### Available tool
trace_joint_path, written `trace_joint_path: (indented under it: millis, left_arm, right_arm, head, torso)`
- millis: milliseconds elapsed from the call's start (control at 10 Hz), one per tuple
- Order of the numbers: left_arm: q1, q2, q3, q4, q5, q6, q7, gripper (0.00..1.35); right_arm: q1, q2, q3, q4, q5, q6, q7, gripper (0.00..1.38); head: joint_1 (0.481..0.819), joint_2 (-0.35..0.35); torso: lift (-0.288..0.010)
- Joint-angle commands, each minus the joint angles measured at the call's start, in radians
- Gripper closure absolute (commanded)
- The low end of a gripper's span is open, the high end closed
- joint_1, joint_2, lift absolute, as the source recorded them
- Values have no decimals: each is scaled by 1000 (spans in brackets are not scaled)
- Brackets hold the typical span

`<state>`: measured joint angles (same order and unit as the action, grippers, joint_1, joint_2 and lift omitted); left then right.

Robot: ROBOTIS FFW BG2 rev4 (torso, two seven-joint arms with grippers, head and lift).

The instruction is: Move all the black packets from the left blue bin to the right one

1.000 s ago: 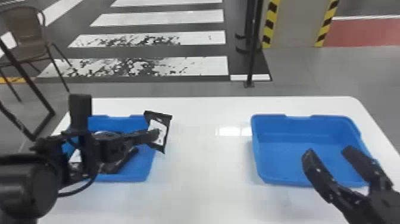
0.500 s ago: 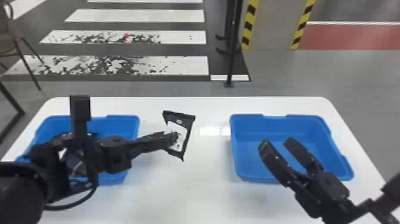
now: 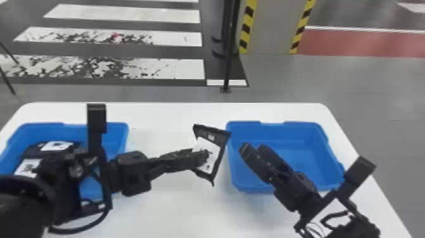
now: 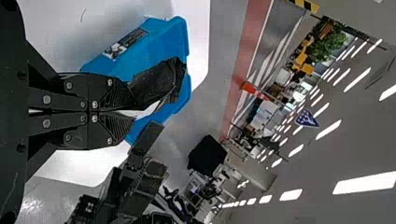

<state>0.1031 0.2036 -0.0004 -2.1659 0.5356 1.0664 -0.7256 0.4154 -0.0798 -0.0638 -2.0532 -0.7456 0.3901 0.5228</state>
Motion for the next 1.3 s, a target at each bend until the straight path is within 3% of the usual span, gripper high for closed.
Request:
trace_joint_path:
  millis: [0, 300, 400, 600, 700, 800, 1100, 1200]
  left_arm:
    - [-5, 0, -28, 0, 17, 4, 0, 1214]
    - [-17, 2, -67, 0, 43, 1, 0, 1214]
    - [-20, 3, -75, 0, 43, 4, 0, 1214]
    - [-22, 3, -75, 0, 41, 4, 2, 1214]
    - [-25, 3, -75, 0, 39, 4, 2, 1214]
    - [-22, 3, -71, 0, 39, 4, 2, 1214]
    - [-22, 3, -71, 0, 41, 1, 3, 1213]
    - [-12, 3, -63, 2, 59, -1, 12, 1032]
  right_arm:
    - [-47, -5, 0, 47, -10, 15, 3, 124]
    - [-106, -11, 0, 113, -38, 32, 5, 151]
    - [-111, -12, 16, 111, -72, 32, 8, 256]
    - [-114, -14, 44, 111, -150, 76, 25, 1027]
    - [-104, -14, 58, 113, -194, 98, 32, 1185]
    - [-96, -14, 80, 113, -267, 118, 39, 1280]
    - [-99, -14, 84, 113, -265, 88, 45, 1277]
    - [-101, -14, 80, 118, -263, 83, 45, 1277]
  head:
    - [695, -97]
    - [695, -133]
    - [695, -143]
    - [695, -133]
    - [695, -124]
    - [695, -109]
    - [695, -74]
    - [695, -75]
  torso:
    - [-154]
    - [-154]
    - [-154]
    - [-154]
    - [-154]
    - [-154]
    - [-154]
    - [-154]
